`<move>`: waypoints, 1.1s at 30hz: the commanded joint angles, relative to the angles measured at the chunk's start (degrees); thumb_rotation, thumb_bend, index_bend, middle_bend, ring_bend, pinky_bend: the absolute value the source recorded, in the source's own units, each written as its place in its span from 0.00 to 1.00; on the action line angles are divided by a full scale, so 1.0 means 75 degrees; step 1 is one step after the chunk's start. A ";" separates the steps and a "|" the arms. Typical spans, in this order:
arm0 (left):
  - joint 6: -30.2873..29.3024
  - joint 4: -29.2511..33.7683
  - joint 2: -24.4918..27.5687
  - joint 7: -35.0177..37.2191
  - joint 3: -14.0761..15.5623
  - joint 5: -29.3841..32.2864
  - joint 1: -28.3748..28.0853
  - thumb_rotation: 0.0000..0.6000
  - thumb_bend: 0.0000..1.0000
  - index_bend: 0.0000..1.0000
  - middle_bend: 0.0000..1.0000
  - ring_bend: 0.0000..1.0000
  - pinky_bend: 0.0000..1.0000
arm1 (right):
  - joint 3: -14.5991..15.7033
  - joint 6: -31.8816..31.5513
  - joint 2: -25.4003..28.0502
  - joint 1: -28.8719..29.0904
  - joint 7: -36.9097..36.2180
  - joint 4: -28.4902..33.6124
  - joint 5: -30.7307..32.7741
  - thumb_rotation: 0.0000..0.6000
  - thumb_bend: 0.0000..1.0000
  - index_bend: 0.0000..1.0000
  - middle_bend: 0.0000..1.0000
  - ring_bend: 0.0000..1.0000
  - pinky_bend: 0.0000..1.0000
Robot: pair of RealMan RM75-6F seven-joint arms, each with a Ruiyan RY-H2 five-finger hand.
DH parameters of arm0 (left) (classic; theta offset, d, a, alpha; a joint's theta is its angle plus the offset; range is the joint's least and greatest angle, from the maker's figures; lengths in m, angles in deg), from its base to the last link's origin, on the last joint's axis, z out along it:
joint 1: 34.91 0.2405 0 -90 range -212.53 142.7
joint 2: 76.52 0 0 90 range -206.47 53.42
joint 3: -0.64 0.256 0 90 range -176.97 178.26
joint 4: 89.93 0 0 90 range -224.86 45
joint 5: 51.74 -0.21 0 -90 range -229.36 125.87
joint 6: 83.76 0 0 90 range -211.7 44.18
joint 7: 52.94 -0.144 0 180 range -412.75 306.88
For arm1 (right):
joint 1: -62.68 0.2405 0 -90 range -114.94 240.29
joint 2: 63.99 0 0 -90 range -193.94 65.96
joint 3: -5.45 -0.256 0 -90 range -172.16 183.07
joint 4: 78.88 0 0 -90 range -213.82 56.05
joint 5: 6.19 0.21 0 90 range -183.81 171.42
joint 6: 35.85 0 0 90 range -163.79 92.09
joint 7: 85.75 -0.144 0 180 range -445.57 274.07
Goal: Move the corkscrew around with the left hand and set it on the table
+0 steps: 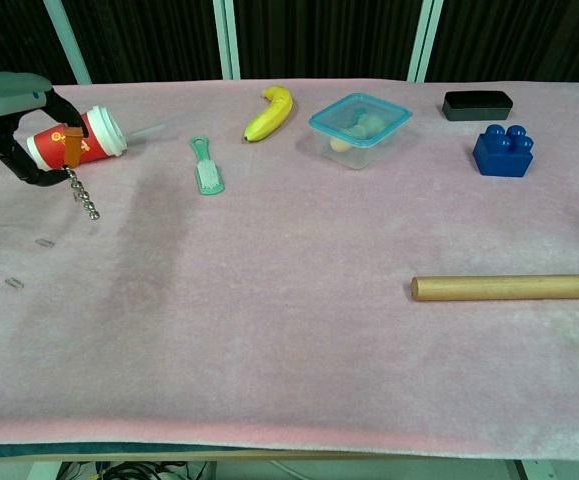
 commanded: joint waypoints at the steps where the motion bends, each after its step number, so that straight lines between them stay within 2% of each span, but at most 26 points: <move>1: 0.0156 -0.0140 0.0093 0.0181 0.0082 -0.0036 0.0076 1.00 0.46 0.59 0.20 0.00 0.00 | 0.0003 0.0009 0.0004 0.0001 -0.0008 0.0001 -0.0001 1.00 0.09 0.00 0.00 0.12 0.21; 18: 0.0444 -0.0383 0.0498 0.0797 0.0385 -0.0423 0.0410 1.00 0.46 0.59 0.21 0.00 0.00 | 0.0012 0.0008 -0.0002 0.0000 0.0001 0.0006 -0.0011 1.00 0.09 0.00 0.00 0.12 0.21; 33: 0.0593 -0.0867 0.0349 0.1094 0.0422 -0.0558 0.0524 1.00 0.46 0.59 0.21 0.00 0.00 | 0.0012 0.0010 -0.0010 -0.0002 0.0011 0.0004 0.0004 1.00 0.09 0.00 0.00 0.12 0.21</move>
